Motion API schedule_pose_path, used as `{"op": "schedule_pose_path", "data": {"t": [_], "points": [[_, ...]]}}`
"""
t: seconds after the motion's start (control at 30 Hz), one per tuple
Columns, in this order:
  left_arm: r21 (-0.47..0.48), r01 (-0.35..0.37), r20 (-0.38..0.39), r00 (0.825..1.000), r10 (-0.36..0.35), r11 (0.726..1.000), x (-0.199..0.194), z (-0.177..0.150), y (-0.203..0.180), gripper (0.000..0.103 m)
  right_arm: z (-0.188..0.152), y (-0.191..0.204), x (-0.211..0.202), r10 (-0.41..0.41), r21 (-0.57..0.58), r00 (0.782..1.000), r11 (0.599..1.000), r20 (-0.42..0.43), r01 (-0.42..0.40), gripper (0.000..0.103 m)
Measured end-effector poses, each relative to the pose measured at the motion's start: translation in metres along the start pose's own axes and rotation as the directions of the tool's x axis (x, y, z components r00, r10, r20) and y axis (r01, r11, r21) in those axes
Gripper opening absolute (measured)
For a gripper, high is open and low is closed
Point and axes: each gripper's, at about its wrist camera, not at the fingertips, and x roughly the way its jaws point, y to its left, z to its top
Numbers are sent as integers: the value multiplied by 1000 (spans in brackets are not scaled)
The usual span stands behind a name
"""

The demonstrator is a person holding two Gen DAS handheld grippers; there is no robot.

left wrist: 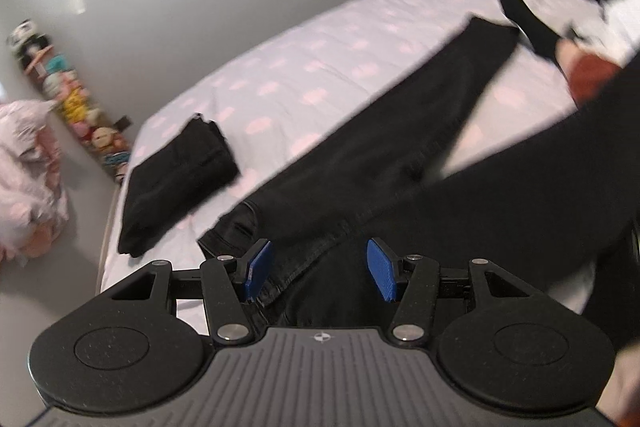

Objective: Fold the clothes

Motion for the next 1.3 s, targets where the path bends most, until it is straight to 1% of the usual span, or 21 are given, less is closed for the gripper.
{"op": "schedule_pose_path", "data": {"t": [0.17,0.27,0.3,0.33,0.37,0.5,0.6,0.67,0.73,0.77,0.8,0.87,0.93,0.97,1.03,1.1,1.13,1.2,1.23,1.27,1.3], "points": [[126,83,-75,994,-74,989,10,-18,-8,62,1,6,32,-153,-124,988,981,-26,149,11],[178,159,-125,983,-138,971,19,-27,-15,62,9,13,32,-196,-163,978,969,-65,183,12],[194,186,-142,977,-160,963,22,-30,-18,62,15,14,27,-219,-184,974,961,-52,206,15],[207,214,-161,970,-183,954,26,-33,-21,62,20,14,20,-236,-202,971,954,-40,223,24],[219,244,-180,962,-207,945,31,-34,-25,62,25,13,8,-232,-212,972,952,-31,221,30],[265,330,-245,932,-268,906,56,-36,-51,62,35,15,-32,-186,-265,982,949,-35,171,30],[311,384,-280,911,-303,869,71,-33,-77,62,21,27,-58,-154,-380,986,917,-57,121,35],[352,398,-305,905,-298,847,79,-32,-96,62,5,36,-72,-128,-466,989,882,-79,77,41],[401,395,-330,904,-271,827,88,-34,-115,62,-16,45,-85,-105,-561,988,827,-113,24,46],[423,390,-339,905,-256,818,92,-35,-123,62,-28,49,-92,-100,-617,986,787,-131,-2,50],[440,384,-347,906,-240,812,97,-37,-131,62,-42,53,-98,-102,-681,984,732,-146,-25,51],[467,363,-361,911,-201,806,104,-42,-146,62,-70,59,-108,-124,-796,982,604,-145,-41,59],[486,330,-367,917,-154,809,110,-47,-156,62,-98,64,-119,-146,-892,981,450,-129,-50,66],[490,317,-371,919,-134,812,113,-50,-160,62,-111,64,-123,-157,-923,981,382,-113,-45,70],[493,292,-376,921,-102,819,119,-54,-167,62,-136,65,-126,-176,-971,982,238,-67,-24,72],[499,277,-374,924,-85,821,125,-58,-170,62,-151,63,-117,-211,-989,978,146,-8,23,72],[494,273,-376,923,-80,826,127,-58,-170,62,-158,62,-113,-226,-993,974,104,22,46,71],[479,268,-382,921,-77,836,130,-59,-168,62,-165,57,-100,-258,-993,963,67,74,94,69],[473,268,-384,920,-78,839,131,-60,-167,62,-166,53,-93,-273,-992,958,56,92,111,64],[467,268,-385,919,-79,842,131,-60,-167,62,-166,50,-87,-287,-991,952,49,107,127,48],[464,268,-386,919,-79,844,131,-60,-166,62,-162,48,-84,-296,-989,948,58,116,139,38]]}}
